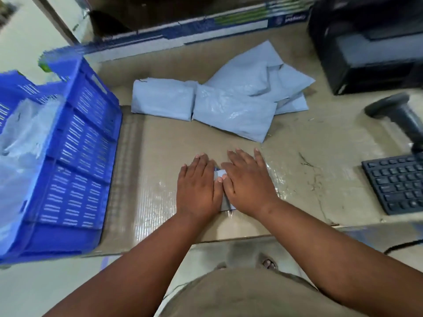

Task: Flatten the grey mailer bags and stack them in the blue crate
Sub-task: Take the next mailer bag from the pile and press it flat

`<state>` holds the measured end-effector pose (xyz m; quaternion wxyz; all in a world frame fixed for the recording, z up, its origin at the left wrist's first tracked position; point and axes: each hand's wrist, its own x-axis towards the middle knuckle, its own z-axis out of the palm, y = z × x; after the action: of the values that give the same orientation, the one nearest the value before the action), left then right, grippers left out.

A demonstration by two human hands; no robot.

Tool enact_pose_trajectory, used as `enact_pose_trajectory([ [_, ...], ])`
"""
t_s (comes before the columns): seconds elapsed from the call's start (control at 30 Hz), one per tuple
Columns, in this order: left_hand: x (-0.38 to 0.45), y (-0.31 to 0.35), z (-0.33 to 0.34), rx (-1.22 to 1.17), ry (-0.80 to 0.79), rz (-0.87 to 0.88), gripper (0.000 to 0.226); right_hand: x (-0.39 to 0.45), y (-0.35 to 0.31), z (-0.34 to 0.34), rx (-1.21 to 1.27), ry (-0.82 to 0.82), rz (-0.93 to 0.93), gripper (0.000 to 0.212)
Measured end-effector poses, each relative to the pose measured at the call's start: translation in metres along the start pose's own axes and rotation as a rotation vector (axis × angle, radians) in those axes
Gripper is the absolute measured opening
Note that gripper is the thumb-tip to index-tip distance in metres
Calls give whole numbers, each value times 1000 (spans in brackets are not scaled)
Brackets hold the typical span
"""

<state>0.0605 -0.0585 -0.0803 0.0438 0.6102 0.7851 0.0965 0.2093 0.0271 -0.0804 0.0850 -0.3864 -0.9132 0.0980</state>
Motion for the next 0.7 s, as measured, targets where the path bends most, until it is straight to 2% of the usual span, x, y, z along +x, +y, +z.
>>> enact_pose_trajectory([
  [0.13, -12, -14, -6, -25, 23, 77, 61, -4, -16, -13, -137, -22, -30, 49],
  [0.23, -40, -38, -10, 4, 20, 136, 66, -16, -38, -12, -199, -27, -119, 56],
  [0.33, -72, -67, -6, 16, 4, 203, 80, -34, -59, 1, -249, -75, -181, 71],
  [0.43, -86, -83, -2, 34, -18, 264, 86, -47, -67, 12, -282, -106, -154, 85],
  [0.7, -83, -86, 4, 12, -26, 252, 85, -44, -64, 21, -248, -154, -144, 87],
])
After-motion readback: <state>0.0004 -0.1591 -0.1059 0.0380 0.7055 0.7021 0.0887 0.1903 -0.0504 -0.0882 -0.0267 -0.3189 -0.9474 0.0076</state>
